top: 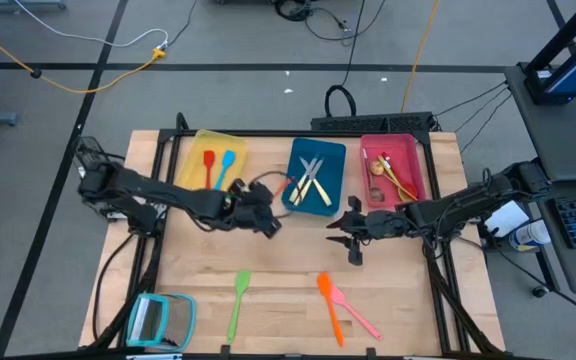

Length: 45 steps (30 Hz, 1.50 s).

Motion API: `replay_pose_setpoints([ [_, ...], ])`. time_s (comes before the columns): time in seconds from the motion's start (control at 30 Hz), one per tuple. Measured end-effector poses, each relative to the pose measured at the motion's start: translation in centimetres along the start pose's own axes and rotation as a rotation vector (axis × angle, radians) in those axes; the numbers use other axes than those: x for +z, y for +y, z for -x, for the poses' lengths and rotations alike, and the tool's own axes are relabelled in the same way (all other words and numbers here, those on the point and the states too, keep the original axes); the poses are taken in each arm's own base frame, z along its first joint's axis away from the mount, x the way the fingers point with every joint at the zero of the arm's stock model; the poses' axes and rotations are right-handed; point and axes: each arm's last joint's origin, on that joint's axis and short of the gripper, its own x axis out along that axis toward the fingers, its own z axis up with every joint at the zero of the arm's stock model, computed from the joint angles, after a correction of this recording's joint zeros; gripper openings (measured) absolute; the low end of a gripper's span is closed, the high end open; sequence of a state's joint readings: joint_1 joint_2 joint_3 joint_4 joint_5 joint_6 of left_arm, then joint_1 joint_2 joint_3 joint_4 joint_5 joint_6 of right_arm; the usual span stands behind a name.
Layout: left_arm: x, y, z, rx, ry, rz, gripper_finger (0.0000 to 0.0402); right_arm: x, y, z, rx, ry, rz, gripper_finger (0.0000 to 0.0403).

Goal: Pick & Place Kitchen Items
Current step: Put the right orange spatula into the yellow bin

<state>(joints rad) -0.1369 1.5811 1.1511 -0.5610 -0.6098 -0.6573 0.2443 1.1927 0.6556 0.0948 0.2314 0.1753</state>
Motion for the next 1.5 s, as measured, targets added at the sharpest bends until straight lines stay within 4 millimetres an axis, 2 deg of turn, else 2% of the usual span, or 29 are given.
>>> replay_pose_setpoints([
  [0.23, 1.3, 3.8, 1.1, 0.098, 0.042, 0.057, 0.0021, 0.0, 0.0, 0.0, -0.001, 0.003, 0.001, 0.0136],
  [0.4, 1.7, 7.0, 0.6, 0.218, 0.119, 0.071, 0.0011, 0.0, 0.0, 0.0, -0.002, 0.002, 0.0, 0.0133],
  [0.6, 2.0, 11.0, -0.8, 0.348, 0.26, 0.141, 0.0024, 0.0, 0.0, 0.0, -0.002, 0.001, 0.0, 0.0132],
  [0.83, 2.6, 14.7, -3.8, 0.399, 0.37, 0.215, 0.0012, 0.0, 0.0, 0.0, -0.002, 0.001, 0.0, 0.013],
  [1.0, 1.8, 16.6, -6.9, 0.431, 0.485, 0.243, 0.0024, -0.1, 0.0, 0.0, -0.001, -0.005, -0.002, 0.013],
  [1.13, 1.2, 17.5, -9.5, 0.36, 0.577, 0.231, 0.0021, -0.8, -0.1, -0.1, -0.004, 0.013, -0.004, 0.013],
  [1.23, 1.2, 18.0, -11.2, 0.285, 0.584, 0.228, 0.0017, -1.3, -0.2, -0.1, -0.008, 0.027, -0.045, 0.013],
  [1.5, 0.7, 19.8, -13.8, 0.188, 0.612, 0.247, 0.0034, -3.1, -0.5, -0.3, -0.008, 0.033, -0.123, 0.013],
])
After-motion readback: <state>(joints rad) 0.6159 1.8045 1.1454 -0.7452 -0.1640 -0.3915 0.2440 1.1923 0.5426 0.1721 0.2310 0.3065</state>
